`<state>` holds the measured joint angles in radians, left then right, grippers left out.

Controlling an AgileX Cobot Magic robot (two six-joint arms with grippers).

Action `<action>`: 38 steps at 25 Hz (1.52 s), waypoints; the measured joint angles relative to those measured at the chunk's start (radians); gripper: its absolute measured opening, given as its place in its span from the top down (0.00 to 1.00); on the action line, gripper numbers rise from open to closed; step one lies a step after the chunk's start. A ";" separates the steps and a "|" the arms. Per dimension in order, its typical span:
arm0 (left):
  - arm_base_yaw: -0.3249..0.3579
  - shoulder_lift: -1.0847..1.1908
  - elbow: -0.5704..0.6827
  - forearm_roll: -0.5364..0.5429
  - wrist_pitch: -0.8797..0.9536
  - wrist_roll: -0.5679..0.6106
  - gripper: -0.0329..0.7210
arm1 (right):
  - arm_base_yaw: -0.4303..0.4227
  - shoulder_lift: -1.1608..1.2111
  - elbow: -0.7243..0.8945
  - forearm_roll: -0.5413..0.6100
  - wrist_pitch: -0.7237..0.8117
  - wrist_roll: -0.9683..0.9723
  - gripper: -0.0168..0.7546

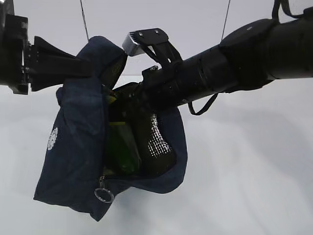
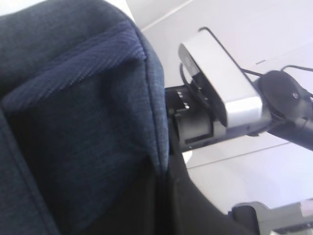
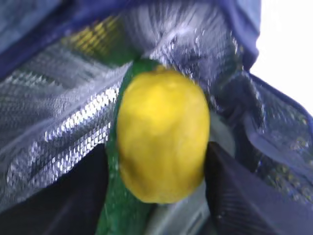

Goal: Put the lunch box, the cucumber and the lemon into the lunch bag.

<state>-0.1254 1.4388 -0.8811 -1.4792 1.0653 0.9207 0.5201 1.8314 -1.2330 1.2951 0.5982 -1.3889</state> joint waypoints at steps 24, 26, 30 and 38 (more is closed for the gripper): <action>-0.002 0.000 0.000 0.061 -0.129 0.002 0.97 | -0.127 -0.145 0.000 -0.538 0.188 0.582 0.33; -0.002 0.000 0.000 0.061 -0.129 0.002 0.97 | -0.170 -0.145 0.005 -0.554 0.225 0.615 0.33; -0.002 0.000 0.000 0.061 -0.129 0.002 0.97 | -0.250 -0.147 0.074 -0.419 0.240 0.594 0.33; -0.002 0.000 0.000 0.061 -0.129 0.002 0.97 | -0.302 -0.147 0.302 0.095 0.322 0.180 0.33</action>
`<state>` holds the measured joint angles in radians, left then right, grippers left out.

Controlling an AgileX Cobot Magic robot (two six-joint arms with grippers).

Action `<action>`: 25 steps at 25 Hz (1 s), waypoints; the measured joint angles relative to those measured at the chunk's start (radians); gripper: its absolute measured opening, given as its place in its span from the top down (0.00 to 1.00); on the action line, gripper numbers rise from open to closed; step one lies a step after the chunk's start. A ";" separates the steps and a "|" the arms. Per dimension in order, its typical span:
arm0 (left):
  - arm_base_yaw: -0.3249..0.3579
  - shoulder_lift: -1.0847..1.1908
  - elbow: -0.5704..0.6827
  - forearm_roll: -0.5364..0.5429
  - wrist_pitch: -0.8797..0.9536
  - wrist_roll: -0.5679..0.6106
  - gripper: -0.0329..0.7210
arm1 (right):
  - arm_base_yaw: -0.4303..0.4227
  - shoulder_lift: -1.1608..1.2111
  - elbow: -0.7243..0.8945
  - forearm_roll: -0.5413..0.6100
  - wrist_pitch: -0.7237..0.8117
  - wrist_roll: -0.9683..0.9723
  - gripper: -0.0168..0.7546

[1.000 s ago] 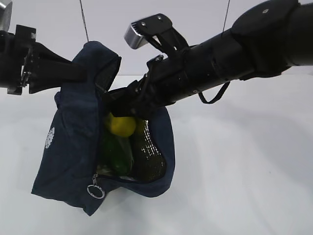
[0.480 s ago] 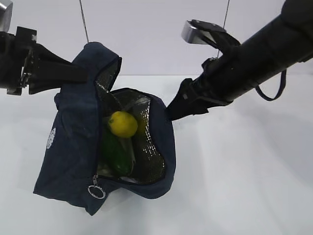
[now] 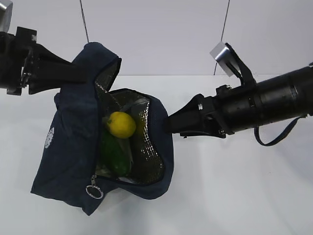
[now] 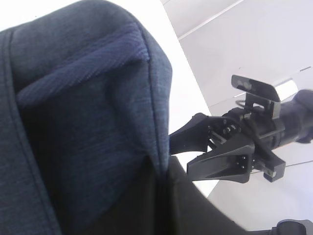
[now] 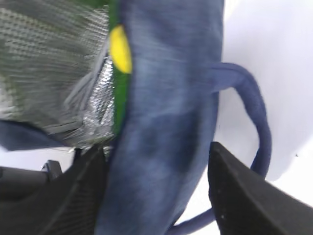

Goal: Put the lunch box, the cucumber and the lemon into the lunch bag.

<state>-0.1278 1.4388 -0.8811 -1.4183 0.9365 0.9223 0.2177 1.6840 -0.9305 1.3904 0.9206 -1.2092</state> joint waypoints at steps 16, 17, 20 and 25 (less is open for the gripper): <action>0.000 0.000 0.000 -0.018 0.024 0.000 0.97 | -0.002 0.210 0.062 0.343 0.165 -0.297 0.40; 0.000 0.000 0.000 -0.019 0.028 0.000 0.97 | -0.002 0.225 0.062 0.348 0.185 -0.302 0.45; 0.000 0.000 0.000 -0.019 0.030 0.000 0.97 | -0.002 0.251 0.062 0.351 0.208 -0.308 0.64; 0.000 0.000 0.000 -0.022 0.034 0.000 0.97 | -0.002 0.254 0.062 0.354 0.216 -0.348 0.94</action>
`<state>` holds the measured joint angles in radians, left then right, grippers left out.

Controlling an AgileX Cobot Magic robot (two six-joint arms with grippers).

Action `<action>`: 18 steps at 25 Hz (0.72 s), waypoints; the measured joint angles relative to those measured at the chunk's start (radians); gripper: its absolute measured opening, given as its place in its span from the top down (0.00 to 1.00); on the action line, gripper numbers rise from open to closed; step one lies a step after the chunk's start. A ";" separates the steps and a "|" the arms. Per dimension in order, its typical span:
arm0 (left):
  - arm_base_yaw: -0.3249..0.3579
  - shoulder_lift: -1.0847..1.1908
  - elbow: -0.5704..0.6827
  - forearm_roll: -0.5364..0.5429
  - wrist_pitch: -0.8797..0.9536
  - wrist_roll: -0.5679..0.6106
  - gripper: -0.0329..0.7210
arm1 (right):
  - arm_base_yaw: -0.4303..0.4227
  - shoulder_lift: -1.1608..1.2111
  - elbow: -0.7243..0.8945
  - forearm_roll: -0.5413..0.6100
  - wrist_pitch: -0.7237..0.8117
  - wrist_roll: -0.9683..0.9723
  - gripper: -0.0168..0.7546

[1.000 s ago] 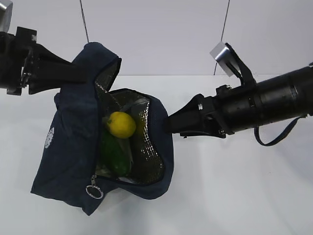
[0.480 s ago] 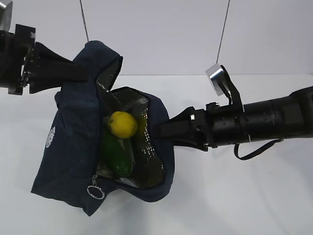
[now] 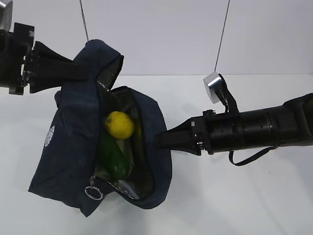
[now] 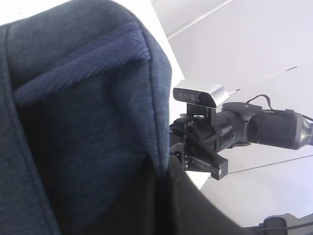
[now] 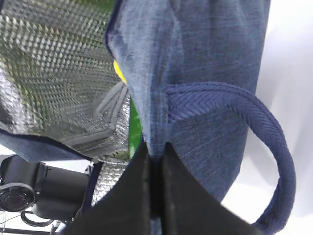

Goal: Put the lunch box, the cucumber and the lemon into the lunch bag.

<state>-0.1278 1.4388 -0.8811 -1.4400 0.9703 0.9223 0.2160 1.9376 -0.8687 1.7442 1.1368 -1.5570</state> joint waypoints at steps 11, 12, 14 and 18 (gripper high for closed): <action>0.000 0.000 0.000 0.085 0.031 0.000 0.97 | 0.000 -0.009 0.000 0.005 0.001 -0.009 0.96; 0.000 0.000 0.000 0.100 0.035 0.000 0.97 | 0.000 -0.016 0.000 0.005 0.001 -0.009 0.96; 0.000 0.000 0.000 0.126 0.040 0.000 0.97 | 0.000 -0.032 0.000 0.005 0.001 -0.009 0.96; 0.000 0.000 0.000 0.160 0.042 -0.006 0.97 | -0.008 -0.069 0.000 0.005 0.001 -0.009 0.96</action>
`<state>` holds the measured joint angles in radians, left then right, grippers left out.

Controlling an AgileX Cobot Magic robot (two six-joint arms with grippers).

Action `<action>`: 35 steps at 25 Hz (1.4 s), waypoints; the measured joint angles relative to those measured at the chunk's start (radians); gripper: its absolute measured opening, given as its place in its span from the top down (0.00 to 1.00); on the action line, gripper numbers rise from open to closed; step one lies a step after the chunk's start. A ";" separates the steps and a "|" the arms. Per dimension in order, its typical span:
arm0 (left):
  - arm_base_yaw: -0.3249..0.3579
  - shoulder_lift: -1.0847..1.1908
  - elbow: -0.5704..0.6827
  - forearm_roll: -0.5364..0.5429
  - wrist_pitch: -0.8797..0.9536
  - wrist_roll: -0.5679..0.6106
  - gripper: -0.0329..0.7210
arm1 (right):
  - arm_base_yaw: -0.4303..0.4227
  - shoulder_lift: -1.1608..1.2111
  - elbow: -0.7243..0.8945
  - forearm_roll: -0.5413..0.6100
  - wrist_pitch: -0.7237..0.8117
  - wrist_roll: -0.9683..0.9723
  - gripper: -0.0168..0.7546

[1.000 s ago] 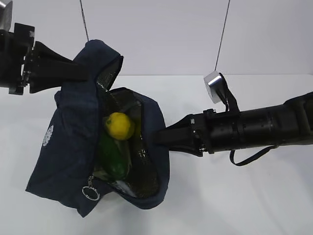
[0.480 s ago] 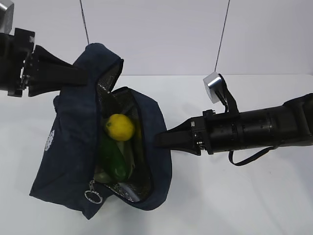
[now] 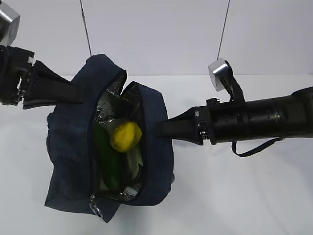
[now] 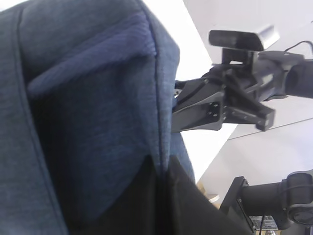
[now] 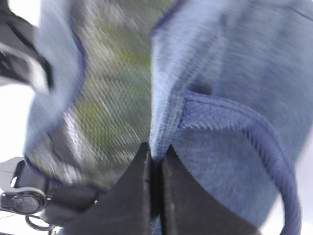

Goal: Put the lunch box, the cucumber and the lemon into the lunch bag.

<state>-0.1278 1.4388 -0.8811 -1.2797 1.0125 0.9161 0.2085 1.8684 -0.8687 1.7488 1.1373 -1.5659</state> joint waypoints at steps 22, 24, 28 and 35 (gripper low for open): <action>-0.261 -0.002 0.081 -0.110 -0.315 -0.020 0.97 | -0.007 -0.273 0.008 -0.265 -0.162 0.196 0.97; -0.299 -0.002 0.091 -0.128 -0.341 -0.020 0.97 | -0.008 -0.291 0.008 -0.305 -0.184 0.223 0.97; -0.365 0.014 0.093 -0.151 -0.367 -0.020 0.97 | -0.008 -0.306 0.006 -0.345 -0.194 0.266 0.97; -0.443 0.049 0.093 -0.209 -0.458 -0.020 0.97 | -0.008 -0.346 -0.015 -0.457 -0.277 0.311 0.97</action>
<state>-0.5703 1.4874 -0.7881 -1.4890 0.5548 0.8961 0.2005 1.5227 -0.8838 1.2923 0.8600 -1.2550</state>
